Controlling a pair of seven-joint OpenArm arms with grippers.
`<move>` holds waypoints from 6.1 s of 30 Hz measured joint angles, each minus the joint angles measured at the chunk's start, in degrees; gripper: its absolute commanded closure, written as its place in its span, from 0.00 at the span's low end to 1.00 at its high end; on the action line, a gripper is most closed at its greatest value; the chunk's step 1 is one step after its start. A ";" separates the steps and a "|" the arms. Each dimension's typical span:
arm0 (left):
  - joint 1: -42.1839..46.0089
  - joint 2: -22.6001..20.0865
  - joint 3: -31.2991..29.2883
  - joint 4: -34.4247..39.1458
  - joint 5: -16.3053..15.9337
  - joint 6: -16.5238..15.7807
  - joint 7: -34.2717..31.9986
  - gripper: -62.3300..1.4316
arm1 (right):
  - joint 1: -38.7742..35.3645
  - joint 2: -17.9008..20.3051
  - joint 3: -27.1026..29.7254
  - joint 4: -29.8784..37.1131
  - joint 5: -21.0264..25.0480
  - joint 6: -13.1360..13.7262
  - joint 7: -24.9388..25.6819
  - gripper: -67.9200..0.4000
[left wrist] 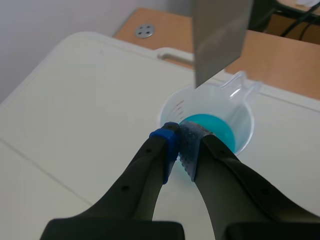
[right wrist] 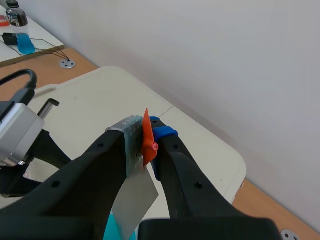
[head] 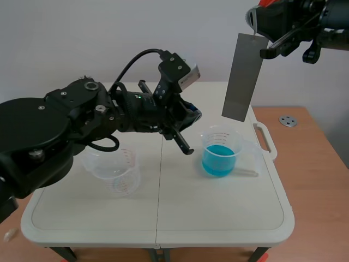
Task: Hold the metal plate by the orange handle, dip it into the blue solution, take it out and point at it, then put the plate back in the beaker on the left.
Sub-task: 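Point at the plate with the left hand, then lower the plate into the blue solution, then hold the plate still in the solution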
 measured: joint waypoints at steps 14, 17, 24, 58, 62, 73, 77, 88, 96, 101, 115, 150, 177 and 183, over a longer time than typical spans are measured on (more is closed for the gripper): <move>22.84 -25.40 -15.37 25.07 -8.83 9.68 -6.60 0.95 | 0.00 0.00 -1.70 -3.93 -1.16 -0.09 3.52 0.98; 30.38 -30.08 -21.00 28.39 -10.75 11.23 -8.31 0.95 | 0.00 0.00 -2.93 -4.52 -1.86 -0.07 4.13 0.98; 48.06 -35.69 -34.01 29.38 -12.50 14.10 -10.43 0.95 | 0.00 -0.15 -3.10 -6.99 -3.80 -0.07 5.81 0.98; 84.89 -18.10 -44.70 20.48 -9.44 17.44 -14.47 0.95 | 0.00 -0.50 -7.10 -26.01 -15.06 -0.11 21.53 0.98; 84.89 -15.10 -44.54 19.23 -7.28 16.94 -13.77 0.95 | -0.02 -1.97 -7.32 -29.33 -19.21 -0.11 24.13 0.98; 84.72 -14.62 -44.44 17.51 -7.32 16.96 -13.14 0.95 | 0.07 -3.19 -7.45 -31.95 -24.06 -0.15 29.64 0.98; 84.70 -14.78 -44.44 17.46 -7.32 16.96 -12.90 0.95 | 0.17 -3.17 -7.45 -31.95 -24.24 -0.15 29.62 0.98; 84.70 -14.78 -44.44 17.46 -7.32 16.96 -12.92 0.95 | 0.17 -3.17 -7.45 -31.95 -24.24 -0.15 29.62 0.98; 84.70 -14.78 -44.44 17.46 -7.32 16.96 -12.92 0.95 | 0.17 -3.17 -7.45 -31.95 -24.24 -0.15 29.62 0.98; 84.70 -14.78 -44.44 17.46 -7.32 16.96 -12.92 0.95 | 0.17 -3.17 -7.45 -31.95 -24.24 -0.15 29.62 0.98; 84.70 -14.78 -44.44 17.46 -7.32 16.96 -12.92 0.95 | 0.17 -3.17 -7.45 -31.95 -24.24 -0.15 29.62 0.98; 84.70 -14.78 -44.44 17.46 -7.32 16.96 -12.92 0.95 | 0.35 -3.17 -7.13 -16.65 -18.40 -0.11 17.09 0.98; 70.25 -27.17 -52.85 39.50 -11.02 11.17 -9.88 0.95 | 0.35 -3.15 -4.02 -0.24 -4.98 -0.09 1.27 0.98; 58.47 -27.32 -45.22 39.17 -11.02 8.98 -6.58 0.95 | 0.35 -3.15 -4.02 1.14 -3.58 -0.07 0.17 0.98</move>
